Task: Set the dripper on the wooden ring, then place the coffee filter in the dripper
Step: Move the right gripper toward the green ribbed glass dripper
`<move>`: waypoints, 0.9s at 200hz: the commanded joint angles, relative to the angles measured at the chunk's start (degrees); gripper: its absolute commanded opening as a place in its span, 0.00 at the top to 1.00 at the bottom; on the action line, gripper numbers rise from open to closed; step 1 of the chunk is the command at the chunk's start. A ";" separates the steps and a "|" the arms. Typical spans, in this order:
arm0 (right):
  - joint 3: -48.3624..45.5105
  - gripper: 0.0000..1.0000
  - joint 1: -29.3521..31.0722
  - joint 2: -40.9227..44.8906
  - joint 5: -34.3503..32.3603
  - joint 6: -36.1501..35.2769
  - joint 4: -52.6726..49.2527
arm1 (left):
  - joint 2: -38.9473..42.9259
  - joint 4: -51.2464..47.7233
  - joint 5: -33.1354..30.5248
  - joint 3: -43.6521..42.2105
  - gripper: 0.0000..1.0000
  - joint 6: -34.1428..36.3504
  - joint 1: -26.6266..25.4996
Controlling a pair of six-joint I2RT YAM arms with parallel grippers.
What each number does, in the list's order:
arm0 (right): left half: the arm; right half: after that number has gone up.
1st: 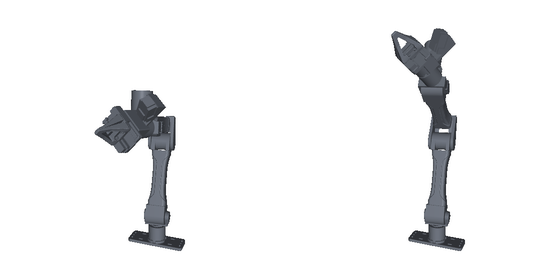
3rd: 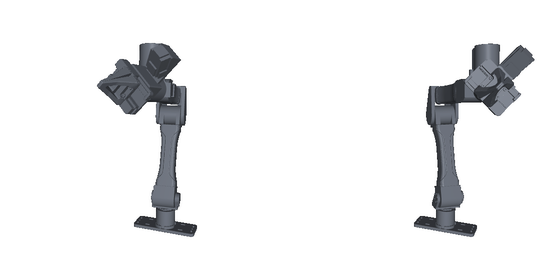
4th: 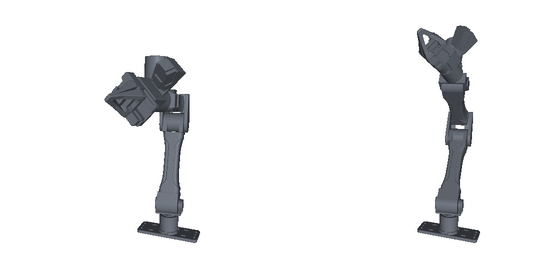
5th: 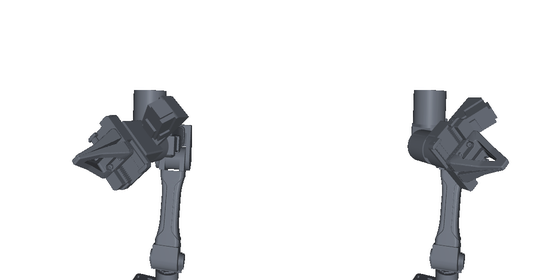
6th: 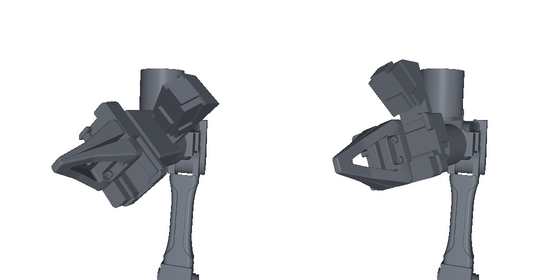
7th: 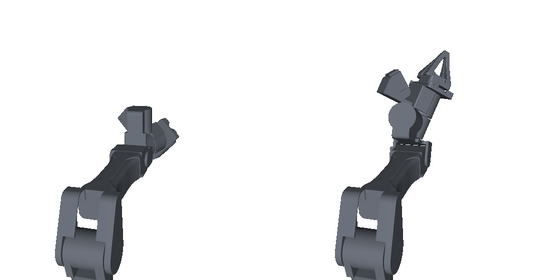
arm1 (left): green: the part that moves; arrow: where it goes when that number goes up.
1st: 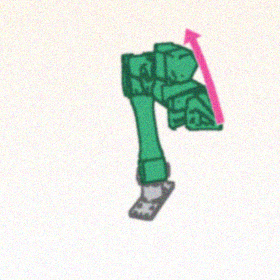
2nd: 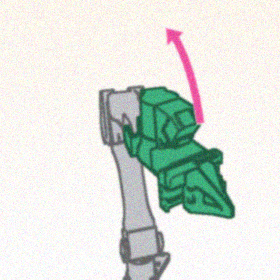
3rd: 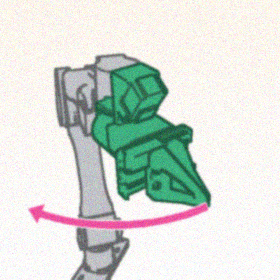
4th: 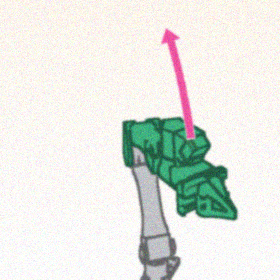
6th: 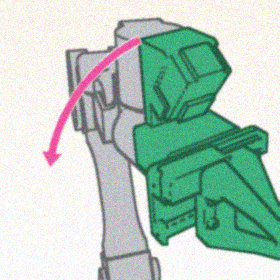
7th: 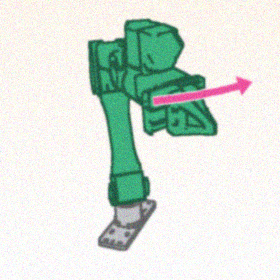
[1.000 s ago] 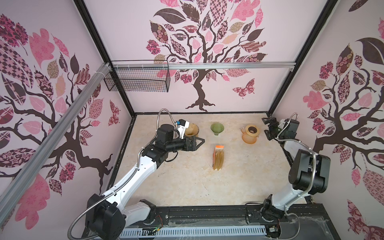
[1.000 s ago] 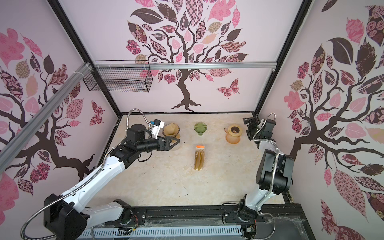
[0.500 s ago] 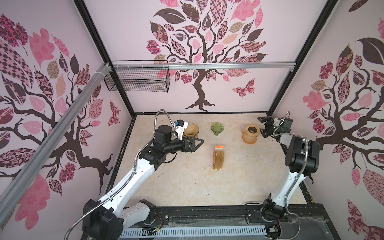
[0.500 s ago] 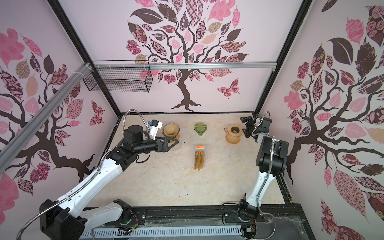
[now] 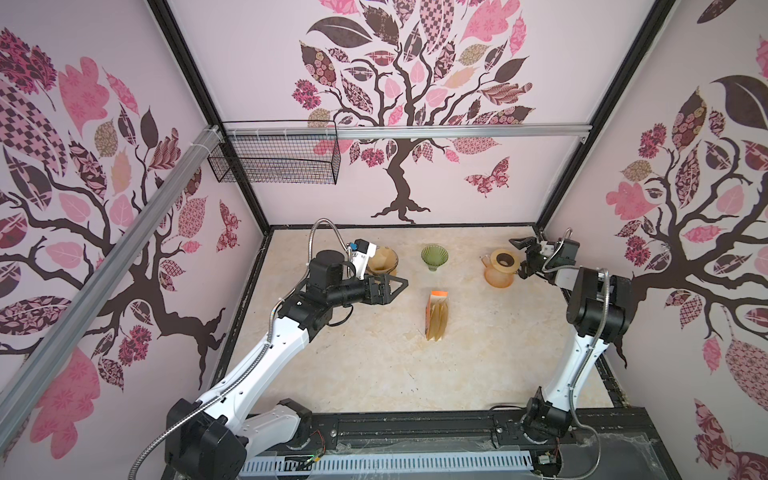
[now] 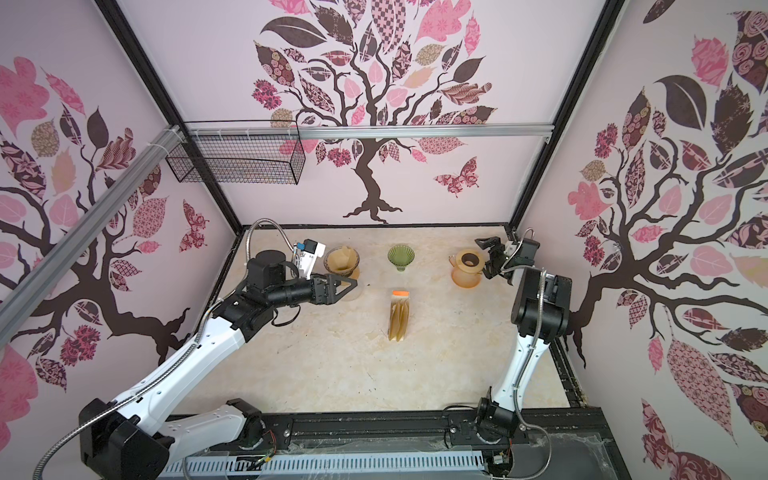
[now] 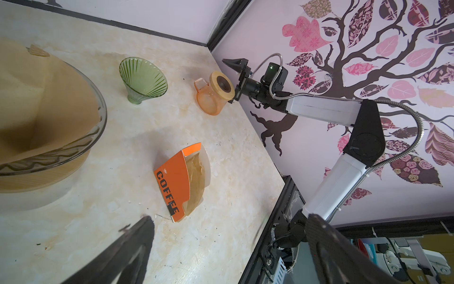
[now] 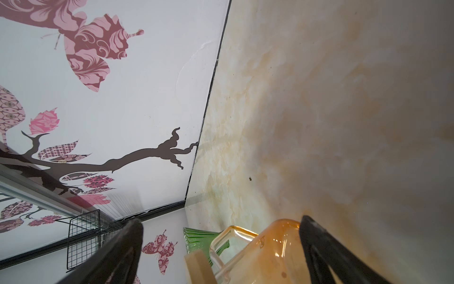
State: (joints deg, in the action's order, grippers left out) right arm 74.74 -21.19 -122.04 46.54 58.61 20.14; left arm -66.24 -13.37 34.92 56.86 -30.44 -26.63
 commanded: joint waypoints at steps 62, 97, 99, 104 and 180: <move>0.41 0.00 1.46 -2.85 4.58 2.91 5.65 | -0.91 1.58 0.87 0.21 0.02 -0.25 -0.09; -1.28 0.00 2.62 -2.84 5.68 3.97 7.94 | -0.91 1.70 0.92 0.08 0.02 -0.28 -0.12; -1.44 0.00 2.73 -2.81 5.73 4.04 8.04 | -0.91 1.68 0.89 0.05 0.02 -0.27 -0.09; -1.59 0.00 2.91 -2.76 5.98 4.11 8.15 | -0.90 1.70 0.94 0.09 0.02 -0.29 -0.08; -6.28 0.00 6.10 -0.22 7.68 4.28 11.25 | -0.74 1.85 0.73 -0.33 0.02 -0.37 -0.11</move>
State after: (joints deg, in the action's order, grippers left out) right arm 69.47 -16.49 -123.20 52.34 62.02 28.64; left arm -66.92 -12.91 35.22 56.86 -31.31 -26.63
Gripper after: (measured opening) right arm 0.999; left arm 0.980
